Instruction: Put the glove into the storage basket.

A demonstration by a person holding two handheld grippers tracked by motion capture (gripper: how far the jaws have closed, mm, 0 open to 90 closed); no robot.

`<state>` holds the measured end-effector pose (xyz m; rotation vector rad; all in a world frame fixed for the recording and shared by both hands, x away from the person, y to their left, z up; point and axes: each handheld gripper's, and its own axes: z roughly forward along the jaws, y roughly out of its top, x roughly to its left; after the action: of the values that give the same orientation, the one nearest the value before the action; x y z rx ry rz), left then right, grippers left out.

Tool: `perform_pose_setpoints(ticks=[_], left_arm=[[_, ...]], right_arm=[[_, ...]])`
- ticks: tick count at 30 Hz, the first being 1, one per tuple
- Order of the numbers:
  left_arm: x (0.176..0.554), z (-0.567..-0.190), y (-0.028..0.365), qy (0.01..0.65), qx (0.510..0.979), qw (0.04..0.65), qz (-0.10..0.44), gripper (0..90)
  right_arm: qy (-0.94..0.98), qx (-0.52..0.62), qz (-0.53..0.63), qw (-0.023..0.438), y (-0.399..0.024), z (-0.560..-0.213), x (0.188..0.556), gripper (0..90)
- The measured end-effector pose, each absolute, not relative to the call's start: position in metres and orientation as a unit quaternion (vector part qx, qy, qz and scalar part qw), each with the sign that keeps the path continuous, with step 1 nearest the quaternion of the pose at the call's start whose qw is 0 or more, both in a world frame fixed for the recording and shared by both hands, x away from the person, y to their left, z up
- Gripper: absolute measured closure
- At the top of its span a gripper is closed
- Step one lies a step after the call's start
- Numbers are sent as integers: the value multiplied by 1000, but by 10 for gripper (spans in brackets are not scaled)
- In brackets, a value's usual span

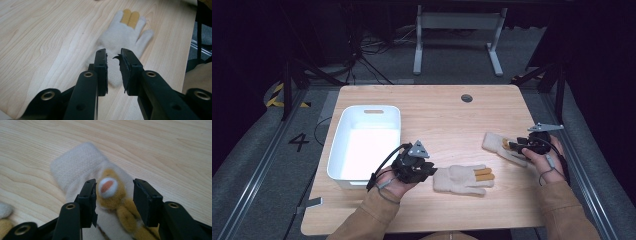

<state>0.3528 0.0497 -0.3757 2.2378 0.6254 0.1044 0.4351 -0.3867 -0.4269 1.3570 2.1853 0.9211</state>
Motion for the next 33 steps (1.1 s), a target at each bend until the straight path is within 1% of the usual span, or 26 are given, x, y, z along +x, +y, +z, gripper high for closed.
perform_pose_setpoints(ticks=[3, 9, 11, 14, 15, 17, 18, 19, 21, 27, 33], left_arm=[[352, -377, 52, 248, 884, 394, 42, 755], [350, -378, 55, 251, 885, 390, 41, 758], [349, -378, 55, 252, 886, 387, 40, 758], [349, -378, 56, 254, 885, 388, 40, 757], [350, -378, 56, 253, 884, 390, 42, 758], [350, -378, 56, 254, 885, 388, 41, 758], [350, -378, 56, 254, 885, 388, 41, 757], [350, -378, 55, 253, 884, 390, 40, 757], [350, -378, 54, 251, 886, 389, 38, 757], [351, -378, 53, 249, 885, 391, 36, 757], [352, -379, 49, 243, 888, 389, 31, 753]], right_arm=[[785, 487, 328, 198, -385, -432, 440, 524], [793, 485, 319, 188, -382, -441, 447, 542], [794, 486, 318, 180, -383, -443, 448, 579], [798, 484, 312, 178, -382, -445, 449, 598], [801, 480, 309, 179, -381, -445, 449, 626], [802, 479, 309, 178, -381, -444, 448, 658], [802, 479, 309, 178, -381, -444, 448, 658], [803, 476, 309, 182, -381, -442, 448, 687], [803, 476, 310, 182, -382, -441, 447, 701], [801, 475, 313, 188, -382, -435, 443, 707], [795, 467, 336, 192, -383, -417, 434, 707]])
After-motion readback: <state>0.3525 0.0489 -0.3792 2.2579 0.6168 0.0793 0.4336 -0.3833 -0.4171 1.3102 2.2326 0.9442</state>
